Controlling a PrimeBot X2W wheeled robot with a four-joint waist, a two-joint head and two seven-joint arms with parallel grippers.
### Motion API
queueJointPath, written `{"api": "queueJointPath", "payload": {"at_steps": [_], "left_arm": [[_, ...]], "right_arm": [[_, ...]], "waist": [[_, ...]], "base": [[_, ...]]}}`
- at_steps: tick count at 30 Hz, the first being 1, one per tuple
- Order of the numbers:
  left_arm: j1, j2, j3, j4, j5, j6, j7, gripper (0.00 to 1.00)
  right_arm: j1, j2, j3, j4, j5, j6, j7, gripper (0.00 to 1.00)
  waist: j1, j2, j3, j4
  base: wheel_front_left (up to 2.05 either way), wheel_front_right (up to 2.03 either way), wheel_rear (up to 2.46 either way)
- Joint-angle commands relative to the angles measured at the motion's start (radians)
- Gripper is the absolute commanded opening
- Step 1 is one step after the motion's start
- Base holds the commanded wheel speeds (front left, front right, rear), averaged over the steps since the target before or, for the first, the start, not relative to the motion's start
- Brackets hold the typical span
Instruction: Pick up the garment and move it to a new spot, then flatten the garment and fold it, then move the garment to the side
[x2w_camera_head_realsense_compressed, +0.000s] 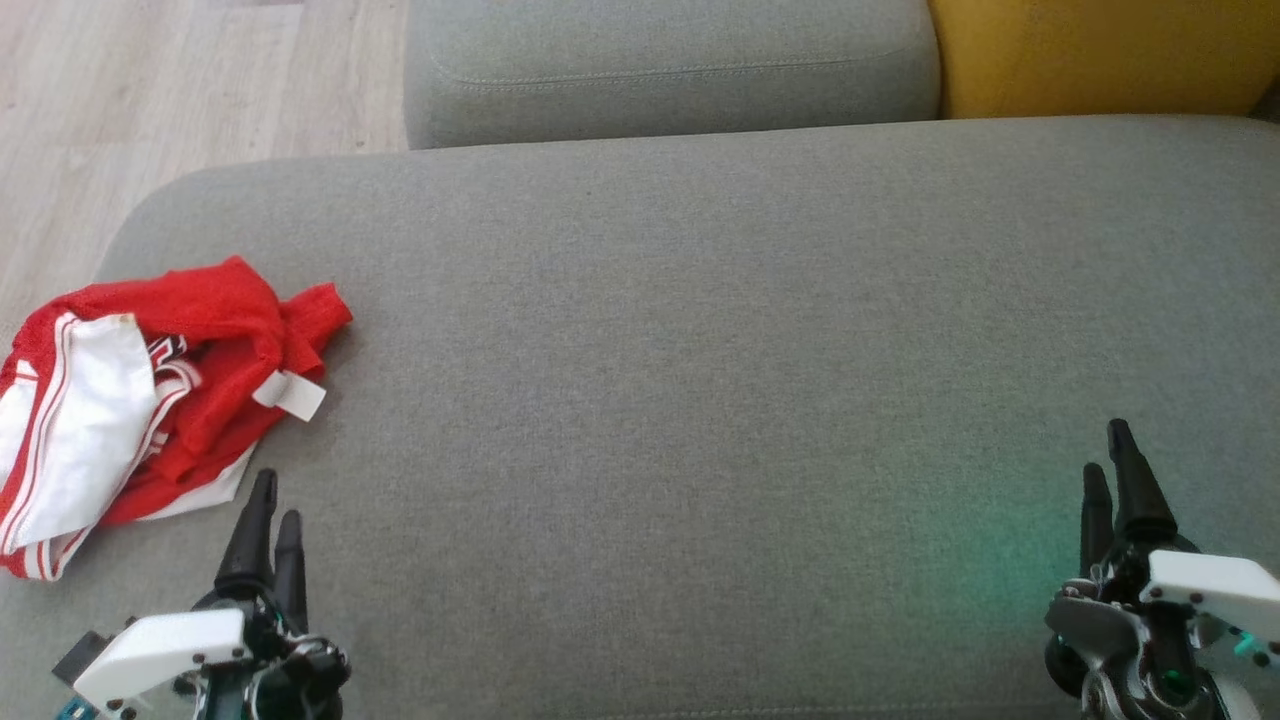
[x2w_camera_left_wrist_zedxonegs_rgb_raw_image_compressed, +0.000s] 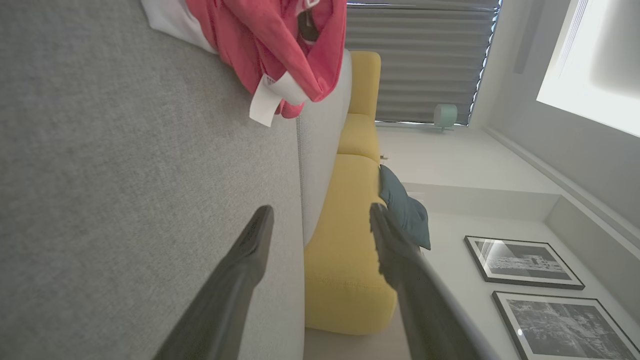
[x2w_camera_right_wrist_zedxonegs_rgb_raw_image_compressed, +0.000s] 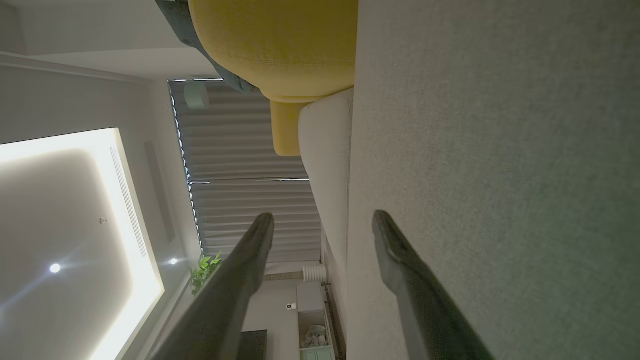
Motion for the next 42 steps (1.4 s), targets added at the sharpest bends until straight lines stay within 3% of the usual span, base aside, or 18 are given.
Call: {"api": "queueJointPath", "payload": {"at_steps": [1, 13, 21, 42], "left_arm": [[-0.055, 0.009, 0.003, -0.037, 0.015, -0.002, -0.011, 1.0], [-0.066, 0.011, 0.022, -0.033, 0.136, -0.003, -0.044, 1.0], [-0.072, 0.012, 0.032, -0.033, 0.287, -0.001, -0.07, 1.0], [-0.07, 0.015, -0.017, -0.037, 0.674, 0.056, -0.131, 1.0]], "right_arm": [[-0.05, -0.007, 0.013, -0.041, -0.013, 0.002, -0.015, 1.0], [-0.065, -0.013, 0.034, -0.036, -0.125, 0.002, -0.049, 1.0], [-0.074, -0.008, 0.047, -0.037, -0.282, 0.003, -0.076, 1.0], [-0.096, -0.006, 0.102, -0.013, -0.644, 0.004, -0.138, 1.0]], "waist": [[0.0, 0.0, 0.001, -0.003], [0.0, 0.0, 0.003, -0.007], [0.0, 0.0, 0.007, -0.01], [0.0, 0.0, 0.01, -0.012]], "base": [[0.0, 0.0, 0.0], [0.0, 0.0, 0.0], [0.0, 0.0, 0.0], [0.0, 0.0, 0.0]]}}
